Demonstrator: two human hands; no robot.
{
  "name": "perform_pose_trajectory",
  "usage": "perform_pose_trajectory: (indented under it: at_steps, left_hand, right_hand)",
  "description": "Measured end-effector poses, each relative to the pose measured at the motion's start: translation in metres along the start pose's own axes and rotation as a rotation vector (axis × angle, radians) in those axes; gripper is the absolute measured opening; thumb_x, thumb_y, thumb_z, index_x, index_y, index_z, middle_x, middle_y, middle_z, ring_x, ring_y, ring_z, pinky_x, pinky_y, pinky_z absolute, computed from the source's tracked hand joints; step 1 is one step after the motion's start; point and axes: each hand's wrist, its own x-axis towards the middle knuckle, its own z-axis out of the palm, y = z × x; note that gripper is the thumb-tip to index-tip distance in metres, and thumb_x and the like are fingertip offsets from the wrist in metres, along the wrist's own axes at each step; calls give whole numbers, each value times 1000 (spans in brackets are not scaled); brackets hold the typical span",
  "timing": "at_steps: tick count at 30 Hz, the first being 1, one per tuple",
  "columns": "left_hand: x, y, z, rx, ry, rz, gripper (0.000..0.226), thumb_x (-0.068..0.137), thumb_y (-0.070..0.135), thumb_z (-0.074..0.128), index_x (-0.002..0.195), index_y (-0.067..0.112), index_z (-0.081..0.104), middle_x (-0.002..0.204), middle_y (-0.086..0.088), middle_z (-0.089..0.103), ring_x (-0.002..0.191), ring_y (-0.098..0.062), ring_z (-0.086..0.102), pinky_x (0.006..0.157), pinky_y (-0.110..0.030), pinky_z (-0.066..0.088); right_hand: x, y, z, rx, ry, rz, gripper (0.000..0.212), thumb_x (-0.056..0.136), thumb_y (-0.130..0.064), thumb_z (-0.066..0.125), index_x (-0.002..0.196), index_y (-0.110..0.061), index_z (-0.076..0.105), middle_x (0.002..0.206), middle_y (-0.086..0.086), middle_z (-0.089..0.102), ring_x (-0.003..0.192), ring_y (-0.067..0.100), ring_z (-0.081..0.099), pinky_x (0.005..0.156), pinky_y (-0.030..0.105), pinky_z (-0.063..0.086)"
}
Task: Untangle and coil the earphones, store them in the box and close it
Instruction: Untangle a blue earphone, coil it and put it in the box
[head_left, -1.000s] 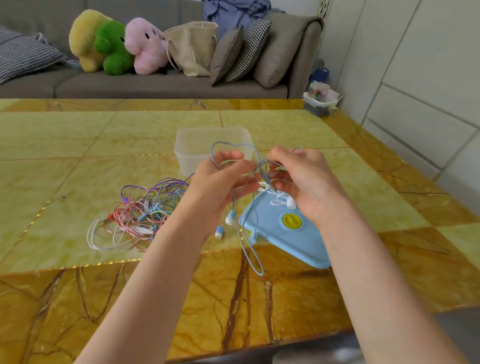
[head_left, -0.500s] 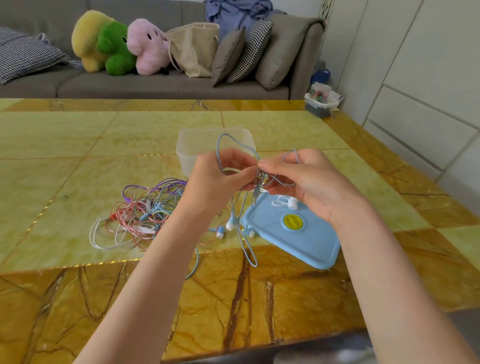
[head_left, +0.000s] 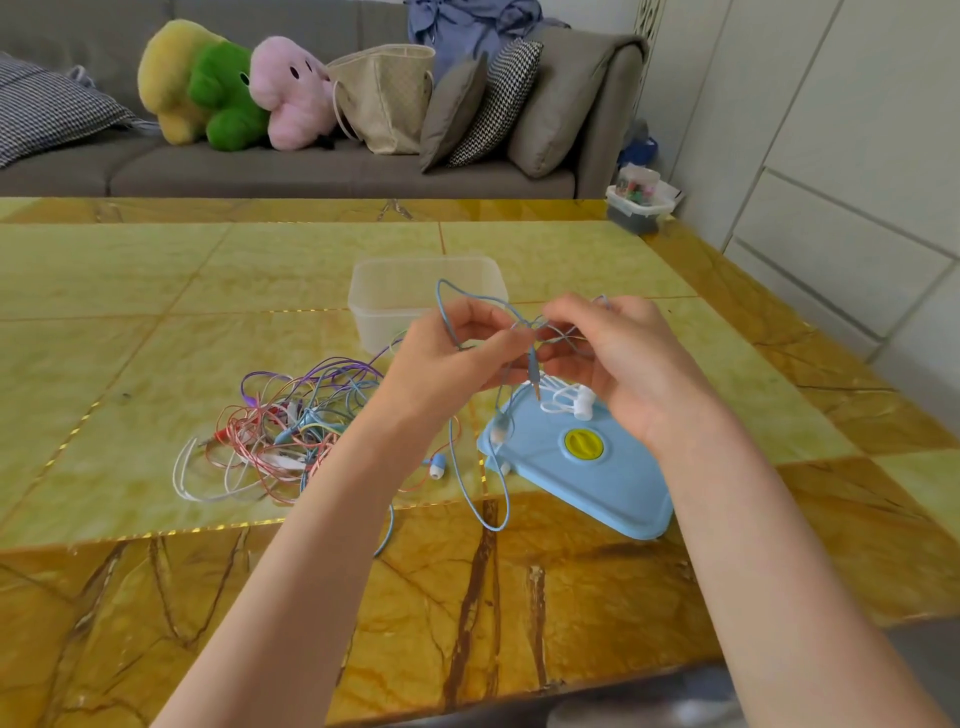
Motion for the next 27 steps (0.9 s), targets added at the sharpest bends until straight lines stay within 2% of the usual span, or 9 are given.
perform_pose_trajectory:
  at_steps: [4, 7, 10, 12, 15, 17, 22, 24, 27]
  left_hand:
    - [-2, -1, -1, 51, 71, 56, 12, 86, -3, 60, 76, 4, 61, 72, -9, 62, 55, -5, 63, 61, -15, 53]
    - [0, 1, -3, 30, 133, 47, 10, 87, -1, 59, 78, 2, 62, 72, -9, 63, 53, -4, 63, 60, -13, 53]
    - [1, -1, -5, -15, 189, 48, 13, 88, 1, 59, 76, 4, 61, 68, -6, 62, 54, -5, 63, 64, -15, 55]
    - [1, -2, -6, -49, 208, 53, 15, 87, 1, 60, 74, 6, 61, 64, -2, 62, 56, -6, 63, 67, -18, 56]
    - [2, -2, -7, 33, 230, 102, 15, 86, 0, 61, 73, 9, 60, 65, 1, 60, 55, -4, 61, 59, -18, 54]
    - [1, -2, -7, 102, 228, 139, 17, 86, 0, 62, 74, 11, 59, 66, 1, 59, 54, -3, 61, 53, -17, 53]
    - [1, -4, -5, 302, 207, 202, 23, 86, 2, 62, 73, 21, 57, 62, 2, 61, 53, -5, 62, 49, -17, 49]
    - [1, -6, -4, 346, 205, 207, 23, 85, 4, 62, 73, 22, 57, 63, 1, 64, 57, -9, 65, 52, -18, 49]
    - [1, -7, -3, 344, 193, 206, 21, 86, 5, 62, 75, 21, 57, 64, 1, 67, 60, -10, 67, 52, -18, 49]
  right_hand:
    - [-2, 0, -2, 2, -56, -9, 20, 84, -4, 61, 65, -4, 59, 54, 4, 61, 45, 12, 56, 43, 18, 44]
    - [-4, 0, -4, -33, -152, -4, 8, 84, -8, 65, 79, -4, 60, 63, 5, 66, 50, 13, 59, 44, 18, 44]
    - [-6, -1, -6, -108, -270, 8, 18, 79, -9, 69, 94, -5, 60, 72, 9, 68, 55, 15, 61, 45, 17, 44]
    - [-6, 1, -5, -166, -293, 17, 23, 79, -4, 69, 99, -4, 58, 73, 12, 67, 56, 16, 62, 46, 17, 44]
    - [-5, 3, -3, -225, -273, 14, 8, 82, -2, 65, 86, -7, 61, 64, 7, 65, 51, 11, 57, 45, 16, 41]
    - [-4, 2, -2, -195, -220, 17, 10, 85, -4, 62, 78, -10, 61, 59, 0, 62, 51, 10, 53, 45, 16, 40]
    - [-4, 3, -2, -31, -111, -5, 10, 84, 0, 63, 81, -8, 58, 63, 5, 60, 38, 5, 44, 34, 14, 30]
    - [-3, 5, -1, -2, -70, -46, 11, 81, 1, 66, 77, -6, 59, 63, 7, 61, 39, 5, 45, 38, 13, 36]
    - [-1, 6, 0, 122, -71, -52, 9, 83, 3, 63, 75, -2, 60, 63, 7, 67, 50, 7, 62, 53, 12, 50]
